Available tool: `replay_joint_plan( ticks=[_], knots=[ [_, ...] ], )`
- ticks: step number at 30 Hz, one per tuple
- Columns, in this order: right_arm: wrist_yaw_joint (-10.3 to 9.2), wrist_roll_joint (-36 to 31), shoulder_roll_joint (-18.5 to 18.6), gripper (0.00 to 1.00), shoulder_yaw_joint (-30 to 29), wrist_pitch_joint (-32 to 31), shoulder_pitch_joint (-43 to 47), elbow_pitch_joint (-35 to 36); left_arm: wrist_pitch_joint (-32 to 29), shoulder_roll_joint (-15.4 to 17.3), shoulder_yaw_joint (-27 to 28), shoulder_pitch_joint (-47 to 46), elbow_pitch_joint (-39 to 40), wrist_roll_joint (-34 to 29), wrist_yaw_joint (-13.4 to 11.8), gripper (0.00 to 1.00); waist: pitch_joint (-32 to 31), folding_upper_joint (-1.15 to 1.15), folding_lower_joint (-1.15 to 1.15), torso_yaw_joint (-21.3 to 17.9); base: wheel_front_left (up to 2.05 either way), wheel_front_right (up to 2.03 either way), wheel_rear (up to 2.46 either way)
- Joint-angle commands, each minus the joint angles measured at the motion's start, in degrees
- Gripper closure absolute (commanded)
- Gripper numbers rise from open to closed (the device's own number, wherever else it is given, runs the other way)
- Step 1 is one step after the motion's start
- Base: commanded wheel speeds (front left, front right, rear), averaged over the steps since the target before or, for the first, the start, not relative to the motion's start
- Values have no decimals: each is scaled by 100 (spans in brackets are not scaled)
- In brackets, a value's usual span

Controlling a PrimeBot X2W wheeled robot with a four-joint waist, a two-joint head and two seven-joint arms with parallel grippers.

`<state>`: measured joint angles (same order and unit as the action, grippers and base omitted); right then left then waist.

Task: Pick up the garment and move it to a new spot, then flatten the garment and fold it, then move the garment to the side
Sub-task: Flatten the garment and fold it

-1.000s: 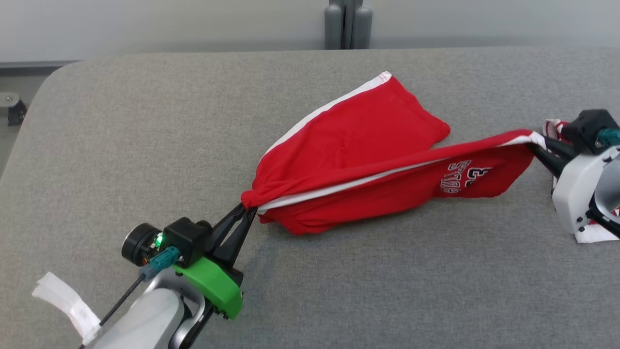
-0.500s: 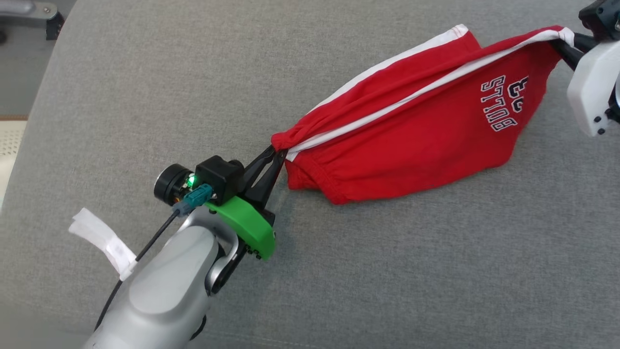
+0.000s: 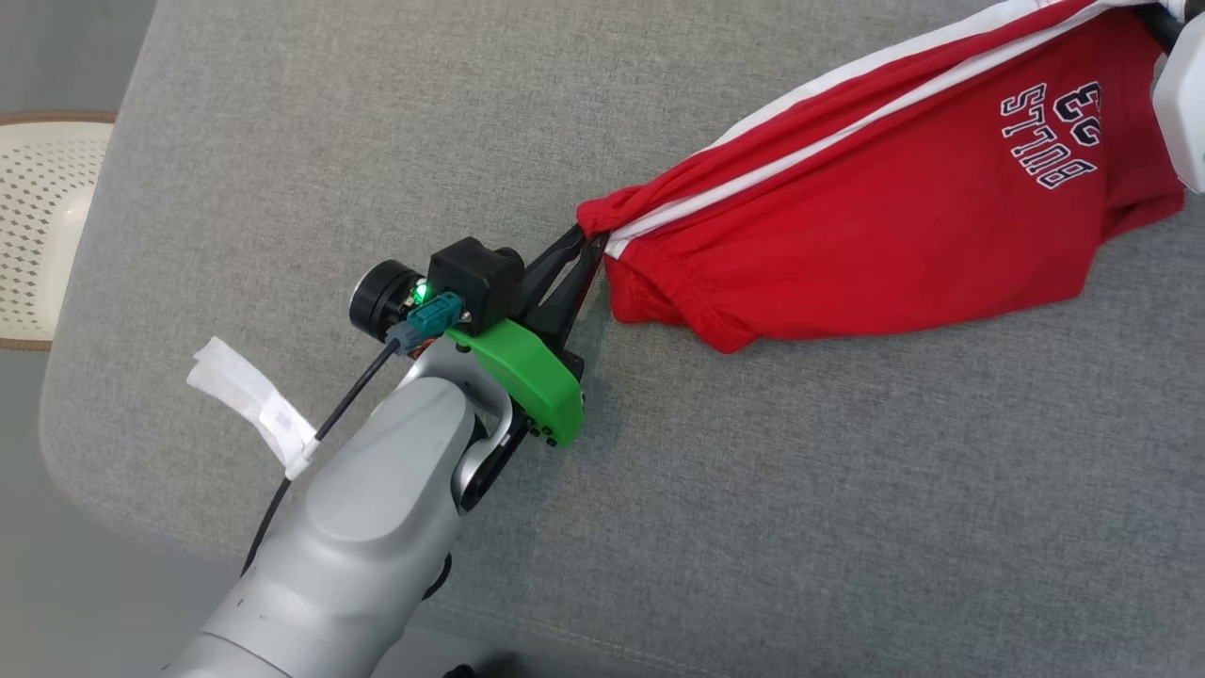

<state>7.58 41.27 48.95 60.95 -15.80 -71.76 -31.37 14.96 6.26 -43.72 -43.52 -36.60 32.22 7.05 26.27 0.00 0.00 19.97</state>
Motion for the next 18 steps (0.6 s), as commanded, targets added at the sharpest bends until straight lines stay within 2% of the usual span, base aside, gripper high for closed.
replay_joint_plan(
  ticks=[1,2,3,11,18],
  knots=[
    [-17,-18,39,70,52,73,-127,-100,22,-13,56,-118,-50,15,6,71,129,0,0,104,0,0,0],
    [-17,3,25,7,64,109,-177,-164,23,-37,77,-137,-65,-8,8,29,146,0,0,109,0,0,0],
    [-16,63,-7,0,90,147,-196,-223,22,-64,104,-147,-88,-42,11,0,160,0,0,109,0,0,0],
    [-14,241,-219,0,380,376,-265,-621,22,-199,451,-75,-96,-269,7,0,96,0,0,-28,0,0,0],
    [-14,503,-409,0,554,740,-7,-894,23,-127,853,141,-14,-527,-17,0,-237,0,0,-303,0,0,0]
  ],
)
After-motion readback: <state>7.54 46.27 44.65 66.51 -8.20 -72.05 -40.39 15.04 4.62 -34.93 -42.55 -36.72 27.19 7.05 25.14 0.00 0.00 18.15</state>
